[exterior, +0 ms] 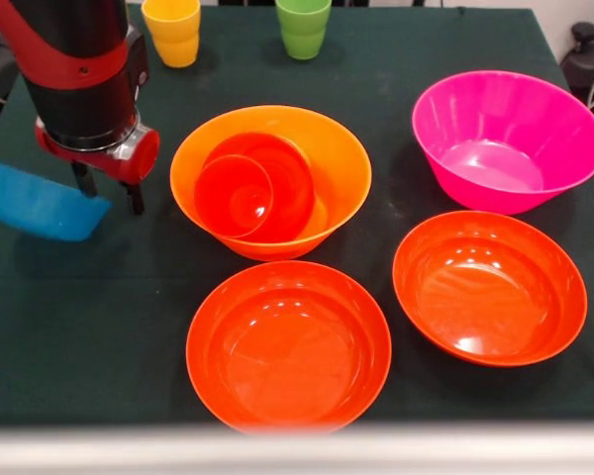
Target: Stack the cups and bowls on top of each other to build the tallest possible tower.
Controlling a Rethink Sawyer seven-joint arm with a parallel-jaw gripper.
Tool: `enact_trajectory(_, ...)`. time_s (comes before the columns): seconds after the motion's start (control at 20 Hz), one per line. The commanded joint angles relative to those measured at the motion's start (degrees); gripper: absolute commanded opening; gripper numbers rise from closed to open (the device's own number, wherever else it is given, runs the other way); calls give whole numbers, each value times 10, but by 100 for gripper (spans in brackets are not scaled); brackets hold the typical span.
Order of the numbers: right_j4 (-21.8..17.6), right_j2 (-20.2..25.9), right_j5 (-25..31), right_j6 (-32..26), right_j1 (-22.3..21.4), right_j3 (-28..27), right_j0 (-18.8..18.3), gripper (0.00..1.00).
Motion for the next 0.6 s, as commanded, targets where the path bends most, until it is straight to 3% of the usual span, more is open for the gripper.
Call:
enact_trajectory(0.05, -41, 50, 18, -169, 9, -23, 0, 100)
enact_trajectory(0.6, -36, 47, 29, -155, 4, -22, 12, 100)
